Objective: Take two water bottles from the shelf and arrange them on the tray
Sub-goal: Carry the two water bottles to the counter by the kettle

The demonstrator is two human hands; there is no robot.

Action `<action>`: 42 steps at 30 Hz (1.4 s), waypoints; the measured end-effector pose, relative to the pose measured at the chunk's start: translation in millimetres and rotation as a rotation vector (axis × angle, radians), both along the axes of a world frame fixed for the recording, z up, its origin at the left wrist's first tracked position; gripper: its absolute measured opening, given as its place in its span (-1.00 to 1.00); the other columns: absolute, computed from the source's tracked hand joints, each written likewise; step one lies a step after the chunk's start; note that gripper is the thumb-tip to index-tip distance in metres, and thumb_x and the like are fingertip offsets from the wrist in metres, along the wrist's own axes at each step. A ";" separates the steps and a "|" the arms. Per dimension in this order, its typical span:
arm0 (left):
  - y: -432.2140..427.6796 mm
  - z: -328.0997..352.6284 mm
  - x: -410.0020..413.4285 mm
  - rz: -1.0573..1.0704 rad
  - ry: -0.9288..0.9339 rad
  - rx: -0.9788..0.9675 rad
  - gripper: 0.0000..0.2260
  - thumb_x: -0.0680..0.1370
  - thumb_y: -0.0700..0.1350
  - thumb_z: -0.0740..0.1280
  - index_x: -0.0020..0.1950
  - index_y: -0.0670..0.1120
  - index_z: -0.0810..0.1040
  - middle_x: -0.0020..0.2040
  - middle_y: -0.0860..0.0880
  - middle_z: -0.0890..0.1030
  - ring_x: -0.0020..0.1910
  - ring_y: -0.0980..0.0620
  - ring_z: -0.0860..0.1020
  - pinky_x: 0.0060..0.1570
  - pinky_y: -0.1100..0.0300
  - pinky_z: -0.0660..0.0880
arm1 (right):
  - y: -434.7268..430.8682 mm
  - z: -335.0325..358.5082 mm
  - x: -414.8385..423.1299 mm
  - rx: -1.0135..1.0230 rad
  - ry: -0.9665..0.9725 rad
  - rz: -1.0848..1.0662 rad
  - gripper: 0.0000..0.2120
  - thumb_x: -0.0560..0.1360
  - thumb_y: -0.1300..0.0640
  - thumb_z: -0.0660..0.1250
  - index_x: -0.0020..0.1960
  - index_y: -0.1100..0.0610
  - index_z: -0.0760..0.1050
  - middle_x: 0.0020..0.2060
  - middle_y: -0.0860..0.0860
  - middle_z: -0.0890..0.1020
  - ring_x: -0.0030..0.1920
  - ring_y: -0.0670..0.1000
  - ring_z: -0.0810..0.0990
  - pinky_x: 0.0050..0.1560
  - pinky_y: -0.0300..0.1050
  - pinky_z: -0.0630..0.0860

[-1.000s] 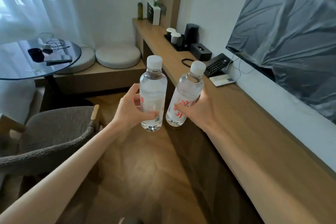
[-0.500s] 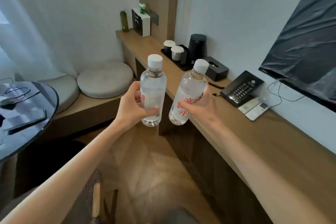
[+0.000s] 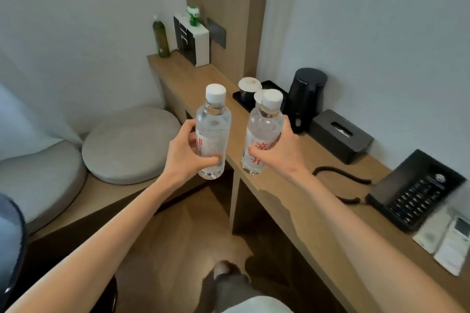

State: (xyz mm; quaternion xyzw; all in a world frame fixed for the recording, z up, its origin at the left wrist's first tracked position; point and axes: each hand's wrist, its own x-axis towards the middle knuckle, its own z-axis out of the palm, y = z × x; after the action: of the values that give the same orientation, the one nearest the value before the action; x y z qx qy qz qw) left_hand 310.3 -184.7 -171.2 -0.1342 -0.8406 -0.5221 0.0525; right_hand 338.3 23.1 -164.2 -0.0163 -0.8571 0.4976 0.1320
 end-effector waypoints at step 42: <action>41.5 -143.3 -654.8 -0.498 -0.308 -0.046 -0.31 0.28 -0.17 0.55 0.34 -0.12 0.31 0.20 0.00 0.52 0.17 0.08 0.52 0.09 0.43 0.45 | -35.2 -134.9 -556.3 -0.162 -0.307 -0.577 -0.32 0.32 0.13 0.51 0.32 0.12 0.23 -0.02 -0.18 0.51 0.02 -0.12 0.54 0.10 -0.16 0.50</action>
State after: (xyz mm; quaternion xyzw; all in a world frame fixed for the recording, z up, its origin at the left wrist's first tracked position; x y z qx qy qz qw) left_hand -344.5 -143.2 -314.5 -0.2566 -0.7915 -0.5140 -0.2087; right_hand -218.0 -12.0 -299.1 -0.3436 -0.7846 0.4981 0.1350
